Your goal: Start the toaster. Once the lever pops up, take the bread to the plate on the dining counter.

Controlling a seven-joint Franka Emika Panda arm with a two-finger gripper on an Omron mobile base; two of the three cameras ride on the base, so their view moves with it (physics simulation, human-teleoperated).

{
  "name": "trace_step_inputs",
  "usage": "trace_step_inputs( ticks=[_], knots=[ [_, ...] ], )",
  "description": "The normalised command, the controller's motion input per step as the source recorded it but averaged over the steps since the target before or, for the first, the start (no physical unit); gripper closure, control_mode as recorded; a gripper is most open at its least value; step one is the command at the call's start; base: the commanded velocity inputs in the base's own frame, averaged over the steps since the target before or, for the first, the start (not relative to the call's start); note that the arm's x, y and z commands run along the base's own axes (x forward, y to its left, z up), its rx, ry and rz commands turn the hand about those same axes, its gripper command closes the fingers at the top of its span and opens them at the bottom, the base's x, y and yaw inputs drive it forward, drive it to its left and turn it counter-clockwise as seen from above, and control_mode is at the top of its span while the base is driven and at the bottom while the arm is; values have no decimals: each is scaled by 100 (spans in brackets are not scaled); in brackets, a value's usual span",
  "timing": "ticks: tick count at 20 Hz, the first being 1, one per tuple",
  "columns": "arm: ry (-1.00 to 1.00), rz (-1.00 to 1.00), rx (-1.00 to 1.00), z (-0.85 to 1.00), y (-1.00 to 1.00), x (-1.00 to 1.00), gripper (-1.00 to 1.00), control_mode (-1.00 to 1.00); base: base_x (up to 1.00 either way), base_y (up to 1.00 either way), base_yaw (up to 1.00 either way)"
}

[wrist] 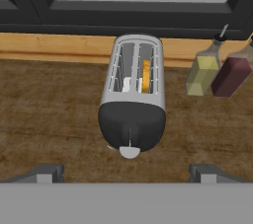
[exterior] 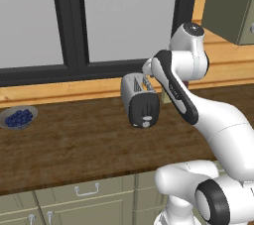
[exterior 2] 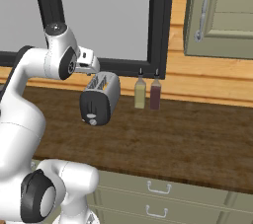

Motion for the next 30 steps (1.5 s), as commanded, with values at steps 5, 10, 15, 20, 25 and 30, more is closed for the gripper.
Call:
trace_step_inputs(
  ticks=[5, 10, 15, 20, 25, 30],
  knots=[
    [0, 0, 0, 0, 0, 0, -100, -100, 0, 0, 0],
    [0, 0, 0, 0, 0, 0, -100, -100, 0, 0, 0],
    [0, 0, 0, 0, 0, 0, -100, -100, 0, 0, 0],
    [0, 0, 0, 0, 0, 0, -100, -100, 0, 0, 0],
    [0, 0, 0, 0, 0, 0, -100, -100, 0, 0, 0],
    [0, 0, 0, 0, 0, 0, -100, -100, 0, 0, 0]
  ],
)
